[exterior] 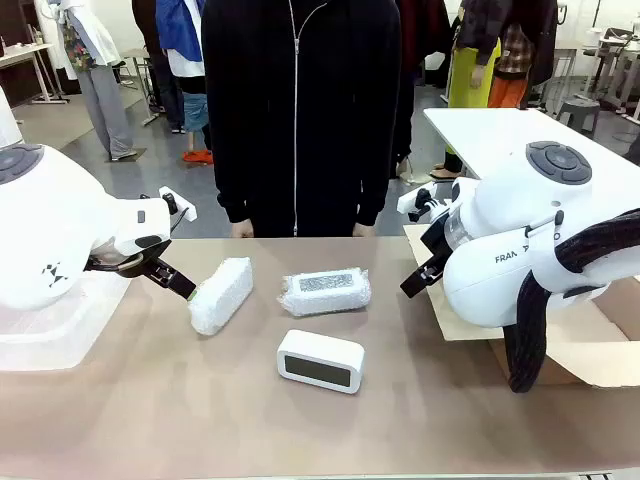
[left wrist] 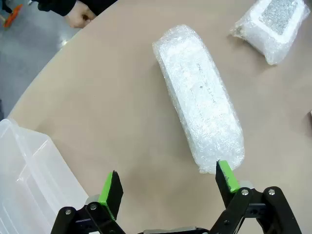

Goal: Separate and place wrapped and unwrapped clocks.
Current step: Pick up the Digital clock indicated by the person.

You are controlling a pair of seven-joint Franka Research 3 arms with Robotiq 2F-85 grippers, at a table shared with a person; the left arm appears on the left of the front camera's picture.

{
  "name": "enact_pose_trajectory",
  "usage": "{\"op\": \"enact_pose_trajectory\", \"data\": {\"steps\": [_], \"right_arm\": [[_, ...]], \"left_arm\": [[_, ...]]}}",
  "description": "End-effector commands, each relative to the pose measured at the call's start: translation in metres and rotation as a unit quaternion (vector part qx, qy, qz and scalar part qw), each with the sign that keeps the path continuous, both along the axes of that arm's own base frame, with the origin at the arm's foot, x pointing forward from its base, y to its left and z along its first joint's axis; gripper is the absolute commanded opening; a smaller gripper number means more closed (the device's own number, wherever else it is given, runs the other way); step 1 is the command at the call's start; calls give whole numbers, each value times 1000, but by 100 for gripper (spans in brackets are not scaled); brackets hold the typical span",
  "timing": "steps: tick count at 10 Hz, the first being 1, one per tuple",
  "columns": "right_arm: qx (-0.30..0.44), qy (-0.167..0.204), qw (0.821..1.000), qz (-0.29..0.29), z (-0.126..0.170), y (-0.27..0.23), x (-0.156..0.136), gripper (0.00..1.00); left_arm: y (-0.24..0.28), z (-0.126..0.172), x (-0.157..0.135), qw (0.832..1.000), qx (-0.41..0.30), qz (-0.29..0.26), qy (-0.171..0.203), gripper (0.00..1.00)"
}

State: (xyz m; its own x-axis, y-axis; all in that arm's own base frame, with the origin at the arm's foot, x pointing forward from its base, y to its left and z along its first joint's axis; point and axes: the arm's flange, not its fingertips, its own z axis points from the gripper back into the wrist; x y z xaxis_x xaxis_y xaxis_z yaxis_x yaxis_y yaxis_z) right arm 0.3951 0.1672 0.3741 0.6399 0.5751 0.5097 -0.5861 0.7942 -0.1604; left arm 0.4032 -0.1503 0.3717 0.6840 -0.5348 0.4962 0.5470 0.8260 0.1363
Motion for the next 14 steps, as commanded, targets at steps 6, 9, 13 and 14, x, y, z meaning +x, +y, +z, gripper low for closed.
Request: {"op": "enact_pose_trajectory", "data": {"steps": [6, 9, 13, 14], "right_arm": [[0, 0, 1000, 0, 0, 0, 0, 100], [0, 0, 1000, 0, 0, 0, 0, 100], [0, 0, 1000, 0, 0, 0, 0, 100], [0, 0, 1000, 0, 0, 0, 0, 100]], "left_arm": [[0, 0, 0, 1000, 0, 0, 0, 100], [0, 0, 0, 1000, 0, 0, 0, 100], [0, 0, 0, 1000, 0, 0, 0, 100], [0, 0, 0, 1000, 0, 0, 0, 100]]}}
